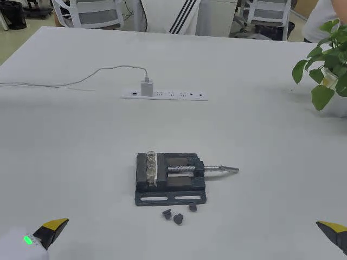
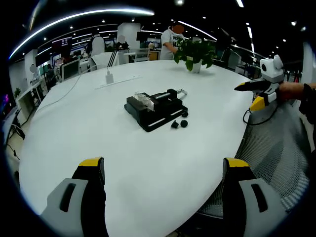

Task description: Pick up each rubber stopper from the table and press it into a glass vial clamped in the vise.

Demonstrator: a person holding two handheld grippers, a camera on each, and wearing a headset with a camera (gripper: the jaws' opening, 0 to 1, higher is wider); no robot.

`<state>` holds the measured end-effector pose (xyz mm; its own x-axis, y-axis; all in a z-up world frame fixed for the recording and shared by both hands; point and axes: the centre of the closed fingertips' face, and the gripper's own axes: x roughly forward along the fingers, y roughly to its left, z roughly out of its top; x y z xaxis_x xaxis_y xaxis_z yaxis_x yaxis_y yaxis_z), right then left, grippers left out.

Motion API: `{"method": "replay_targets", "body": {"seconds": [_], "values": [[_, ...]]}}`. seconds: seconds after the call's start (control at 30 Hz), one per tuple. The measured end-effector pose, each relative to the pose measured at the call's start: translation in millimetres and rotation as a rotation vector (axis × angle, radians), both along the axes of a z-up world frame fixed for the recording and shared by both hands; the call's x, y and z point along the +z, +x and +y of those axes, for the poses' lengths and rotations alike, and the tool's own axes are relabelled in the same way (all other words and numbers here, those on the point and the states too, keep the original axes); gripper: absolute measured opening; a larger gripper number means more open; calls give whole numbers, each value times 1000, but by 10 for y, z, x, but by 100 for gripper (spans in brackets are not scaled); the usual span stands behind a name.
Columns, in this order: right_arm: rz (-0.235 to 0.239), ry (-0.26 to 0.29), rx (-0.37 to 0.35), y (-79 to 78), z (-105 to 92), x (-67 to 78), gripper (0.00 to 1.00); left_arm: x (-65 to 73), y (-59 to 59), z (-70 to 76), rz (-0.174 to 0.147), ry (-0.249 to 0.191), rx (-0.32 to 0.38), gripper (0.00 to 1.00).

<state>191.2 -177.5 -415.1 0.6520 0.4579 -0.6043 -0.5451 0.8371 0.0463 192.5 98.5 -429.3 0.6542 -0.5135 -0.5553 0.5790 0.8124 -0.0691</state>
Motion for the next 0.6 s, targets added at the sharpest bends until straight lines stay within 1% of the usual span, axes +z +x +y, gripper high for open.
{"method": "replay_targets", "body": {"seconds": [0.1,0.23,0.37,0.6], "values": [[4,-2,15,21,24,-2,97,0,10,2,-2,2,0,99],[3,-1,36,81,70,19,97,-16,8,-6,5,3,-5,99],[-3,-21,73,160,127,28,96,-25,19,-7,5,7,-8,99],[-10,-23,117,323,273,35,94,-46,35,9,8,5,3,98]]}}
